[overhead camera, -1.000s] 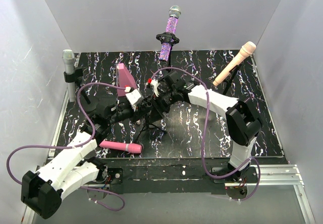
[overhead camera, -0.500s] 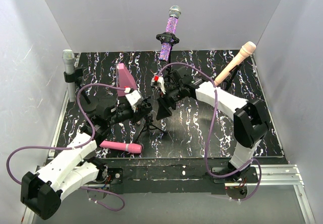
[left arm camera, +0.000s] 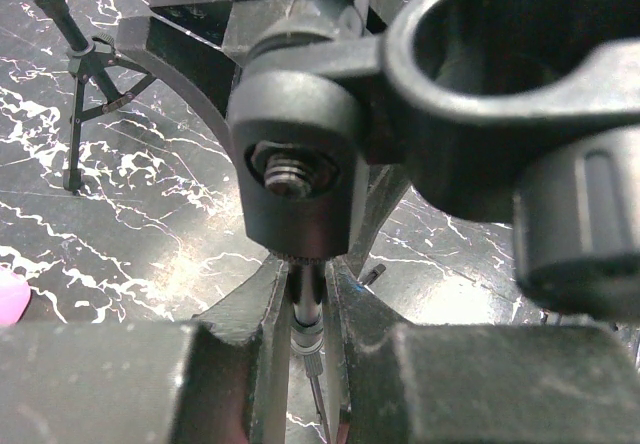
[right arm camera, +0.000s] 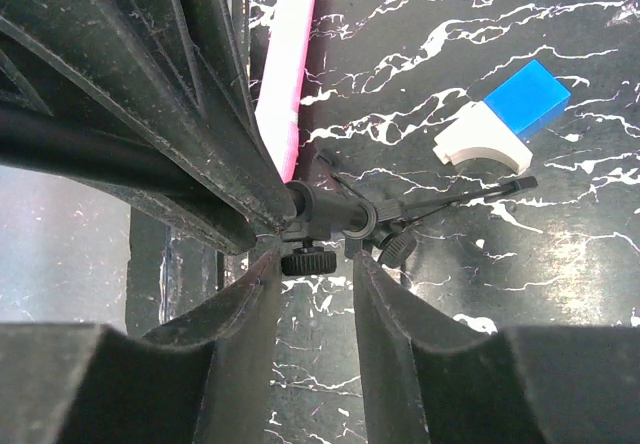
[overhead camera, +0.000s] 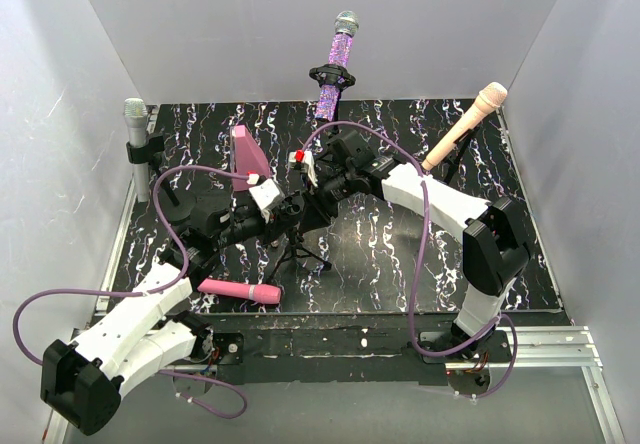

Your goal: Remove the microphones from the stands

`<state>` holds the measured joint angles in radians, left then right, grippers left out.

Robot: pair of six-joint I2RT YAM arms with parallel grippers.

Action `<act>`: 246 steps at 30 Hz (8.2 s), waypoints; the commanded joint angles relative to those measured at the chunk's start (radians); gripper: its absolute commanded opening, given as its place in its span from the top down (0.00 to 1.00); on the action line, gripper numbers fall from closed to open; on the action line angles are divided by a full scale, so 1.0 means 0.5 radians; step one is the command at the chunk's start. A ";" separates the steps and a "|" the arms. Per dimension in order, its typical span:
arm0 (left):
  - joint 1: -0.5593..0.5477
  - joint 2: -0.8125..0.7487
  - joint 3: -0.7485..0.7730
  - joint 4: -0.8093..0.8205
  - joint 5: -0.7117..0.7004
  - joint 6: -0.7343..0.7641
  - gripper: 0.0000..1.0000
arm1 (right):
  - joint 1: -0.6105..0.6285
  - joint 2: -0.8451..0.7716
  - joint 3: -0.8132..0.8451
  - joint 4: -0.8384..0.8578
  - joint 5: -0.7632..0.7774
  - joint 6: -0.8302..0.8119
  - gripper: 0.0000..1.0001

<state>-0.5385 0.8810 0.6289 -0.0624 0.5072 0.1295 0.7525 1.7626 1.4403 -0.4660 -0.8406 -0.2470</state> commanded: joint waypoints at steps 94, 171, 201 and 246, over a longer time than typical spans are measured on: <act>-0.101 0.137 0.080 -0.108 0.133 0.216 1.00 | 0.002 -1.084 -0.875 0.221 0.424 -0.161 0.30; -0.135 0.165 0.101 -0.121 0.182 0.351 1.00 | -0.225 -0.362 -0.711 0.374 0.362 0.209 0.30; -0.135 0.038 0.270 -0.692 -0.030 0.413 0.04 | -0.302 -0.979 -0.485 -0.323 0.399 -0.021 0.31; -0.006 -0.581 0.408 -1.517 -0.545 0.526 0.02 | 0.333 -0.504 0.049 -0.286 0.868 0.028 0.27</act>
<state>-0.5682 0.6140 0.8448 -0.8288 0.2481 0.4164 0.8722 1.4353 1.3651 -0.4911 -0.5156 -0.2348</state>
